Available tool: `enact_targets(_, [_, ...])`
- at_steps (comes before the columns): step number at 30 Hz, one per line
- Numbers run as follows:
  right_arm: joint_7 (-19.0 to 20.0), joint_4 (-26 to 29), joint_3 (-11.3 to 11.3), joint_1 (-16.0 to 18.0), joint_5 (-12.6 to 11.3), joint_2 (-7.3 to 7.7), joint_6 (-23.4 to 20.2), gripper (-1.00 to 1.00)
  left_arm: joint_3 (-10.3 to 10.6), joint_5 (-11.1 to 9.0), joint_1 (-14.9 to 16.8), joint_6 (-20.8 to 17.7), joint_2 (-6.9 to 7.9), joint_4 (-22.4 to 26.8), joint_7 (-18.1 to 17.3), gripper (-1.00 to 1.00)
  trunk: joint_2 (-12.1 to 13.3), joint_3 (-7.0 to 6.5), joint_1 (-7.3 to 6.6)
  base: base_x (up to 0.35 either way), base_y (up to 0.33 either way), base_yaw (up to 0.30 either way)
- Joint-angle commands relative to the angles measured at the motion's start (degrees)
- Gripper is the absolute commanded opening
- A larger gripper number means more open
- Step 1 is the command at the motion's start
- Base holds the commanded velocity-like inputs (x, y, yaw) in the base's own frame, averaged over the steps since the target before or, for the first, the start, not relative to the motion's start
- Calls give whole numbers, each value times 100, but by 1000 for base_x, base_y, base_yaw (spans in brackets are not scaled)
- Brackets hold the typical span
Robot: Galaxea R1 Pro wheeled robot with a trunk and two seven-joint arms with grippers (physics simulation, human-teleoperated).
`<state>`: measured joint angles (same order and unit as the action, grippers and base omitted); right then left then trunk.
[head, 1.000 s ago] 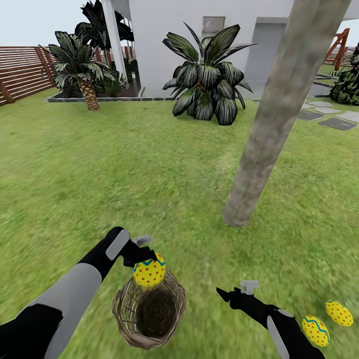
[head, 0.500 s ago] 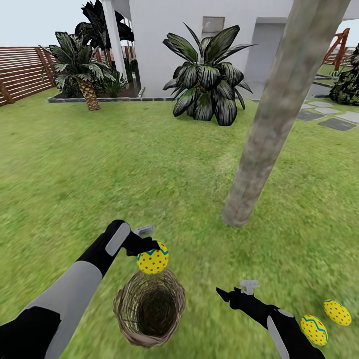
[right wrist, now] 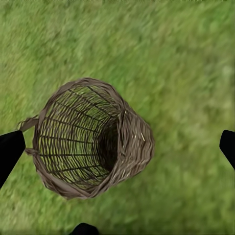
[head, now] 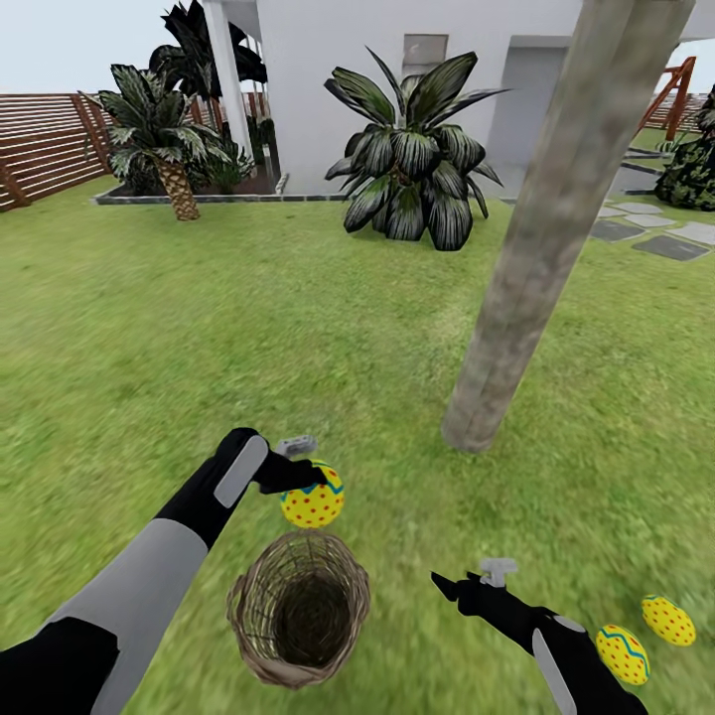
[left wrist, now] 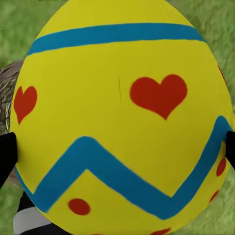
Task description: Take the three Easter eggs out of the wicker basket on the lawn in the garden, then place them on the lawn next to a single tree (choose any tree) so that all three eggs are next to the same tree and none are left in the basket.
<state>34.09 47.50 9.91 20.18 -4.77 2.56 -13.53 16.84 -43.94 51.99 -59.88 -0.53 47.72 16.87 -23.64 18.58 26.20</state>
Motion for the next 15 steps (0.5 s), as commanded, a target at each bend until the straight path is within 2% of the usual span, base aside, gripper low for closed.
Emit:
enact_targets(1, [24,5,11,3,-50,-1,-49,100,10,-55,4,-12,1,15,121,-100,32,-11,-19,0,0,-80])
enact_targets(3, [31,5,11,3,-50,-1,-47,100,11,-54,-2,-12,0,131,215,-100,72,-38,-41,0,0,-144])
enact_targets(6, [35,5,11,3,-52,-1,-45,100,16,-54,-17,-12,4,554,353,-100,72,-56,-41,0,0,-192])
enact_targets(11, [36,5,11,3,-53,-1,-45,100,24,-72,-22,-12,9,717,399,-100,72,-89,-41,0,-2,-210])
enact_targets(15, [36,5,11,3,-51,-1,-45,100,230,-64,-23,-12,2,744,404,-100,72,-116,-41,0,-152,-213])
